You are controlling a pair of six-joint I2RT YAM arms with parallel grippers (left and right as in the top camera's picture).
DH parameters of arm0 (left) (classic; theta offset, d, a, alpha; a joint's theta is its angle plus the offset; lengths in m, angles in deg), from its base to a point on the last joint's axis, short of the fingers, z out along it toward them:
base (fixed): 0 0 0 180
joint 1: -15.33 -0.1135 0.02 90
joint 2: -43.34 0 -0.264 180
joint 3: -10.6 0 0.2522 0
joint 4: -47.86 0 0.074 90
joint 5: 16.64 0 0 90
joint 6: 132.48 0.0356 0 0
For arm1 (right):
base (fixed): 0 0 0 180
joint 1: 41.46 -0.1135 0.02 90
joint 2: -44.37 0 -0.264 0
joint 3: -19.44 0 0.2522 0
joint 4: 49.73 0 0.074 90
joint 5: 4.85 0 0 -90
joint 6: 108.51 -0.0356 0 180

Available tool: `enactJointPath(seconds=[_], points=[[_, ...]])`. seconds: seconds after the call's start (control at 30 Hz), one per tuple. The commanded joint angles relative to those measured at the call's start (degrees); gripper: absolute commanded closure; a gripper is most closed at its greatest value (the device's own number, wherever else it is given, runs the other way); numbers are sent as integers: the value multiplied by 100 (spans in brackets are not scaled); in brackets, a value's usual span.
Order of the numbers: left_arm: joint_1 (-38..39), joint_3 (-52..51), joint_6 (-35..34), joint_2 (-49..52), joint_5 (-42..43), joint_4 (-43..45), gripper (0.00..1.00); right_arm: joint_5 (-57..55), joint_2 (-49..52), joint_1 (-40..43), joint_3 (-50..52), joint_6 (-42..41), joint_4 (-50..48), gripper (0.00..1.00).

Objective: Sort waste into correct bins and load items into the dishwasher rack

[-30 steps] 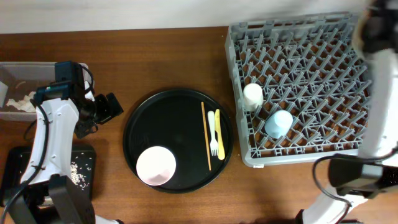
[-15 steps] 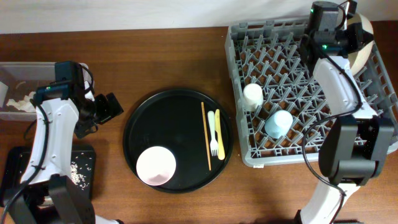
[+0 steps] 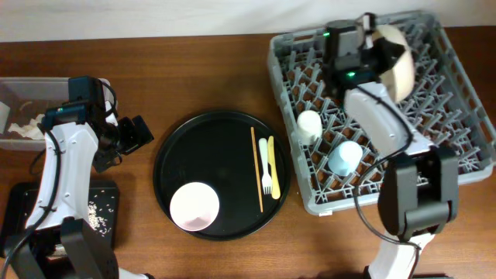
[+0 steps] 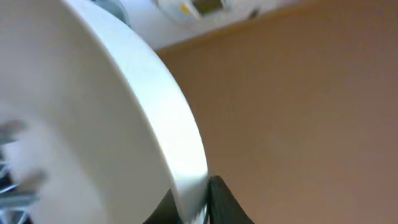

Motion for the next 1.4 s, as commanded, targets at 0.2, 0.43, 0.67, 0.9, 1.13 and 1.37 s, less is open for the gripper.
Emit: enactJointPath(seconds=[0.2,0.43,0.67,0.9,1.13,1.37], points=[[-2,66,-13,-55,42,7,1,424,48,-664,83,-262,15,1],[-2,66,-13,-55,42,7,1,588,-997,-1458,-286,-1025,236,1],[-2,66,-13,-55,42,7,1,6094,-2345,619,-286,-4103,4113,15],[-2,66,-13,-55,42,7,1,7259,-1639,4962,-286,-4529,3279,43],[-2,66,-13,-55,42,7,1,6634,151,5274,-286,-4553,1757,96],[-2,66,-13,-55,42,7,0,5792,485,5504,-282,-5362,2745,96]])
